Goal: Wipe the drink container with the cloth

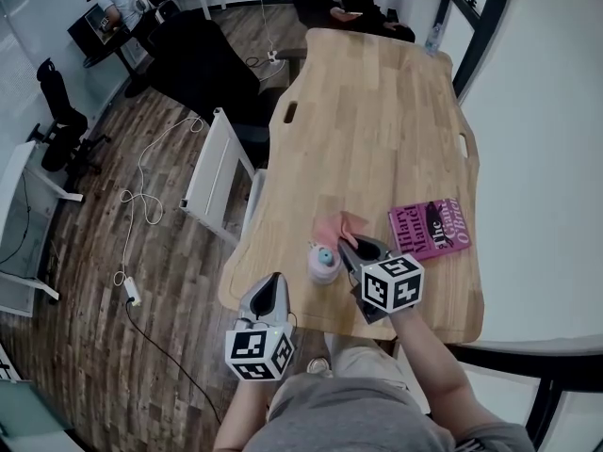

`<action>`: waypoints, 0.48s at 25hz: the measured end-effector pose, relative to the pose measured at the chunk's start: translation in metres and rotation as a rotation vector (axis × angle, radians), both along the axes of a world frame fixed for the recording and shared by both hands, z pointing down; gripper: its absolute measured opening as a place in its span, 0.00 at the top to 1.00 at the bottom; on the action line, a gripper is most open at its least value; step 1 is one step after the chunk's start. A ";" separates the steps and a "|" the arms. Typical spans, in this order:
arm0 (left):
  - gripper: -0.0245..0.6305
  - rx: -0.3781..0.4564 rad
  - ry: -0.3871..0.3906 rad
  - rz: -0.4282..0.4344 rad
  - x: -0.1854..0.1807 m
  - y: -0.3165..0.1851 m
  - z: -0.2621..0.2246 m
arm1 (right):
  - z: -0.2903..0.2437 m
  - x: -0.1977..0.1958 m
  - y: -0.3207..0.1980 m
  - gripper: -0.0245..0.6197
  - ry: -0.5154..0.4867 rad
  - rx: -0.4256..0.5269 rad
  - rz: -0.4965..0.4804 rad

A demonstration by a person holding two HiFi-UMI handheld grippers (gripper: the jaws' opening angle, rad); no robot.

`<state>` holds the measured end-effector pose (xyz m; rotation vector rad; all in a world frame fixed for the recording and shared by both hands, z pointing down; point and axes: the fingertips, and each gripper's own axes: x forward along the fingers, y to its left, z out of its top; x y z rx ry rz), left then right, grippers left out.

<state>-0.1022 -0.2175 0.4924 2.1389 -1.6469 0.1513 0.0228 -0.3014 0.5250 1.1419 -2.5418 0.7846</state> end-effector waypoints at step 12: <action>0.96 -0.013 0.006 0.000 0.004 -0.015 0.006 | 0.036 0.005 -0.001 0.92 0.043 -0.066 -0.044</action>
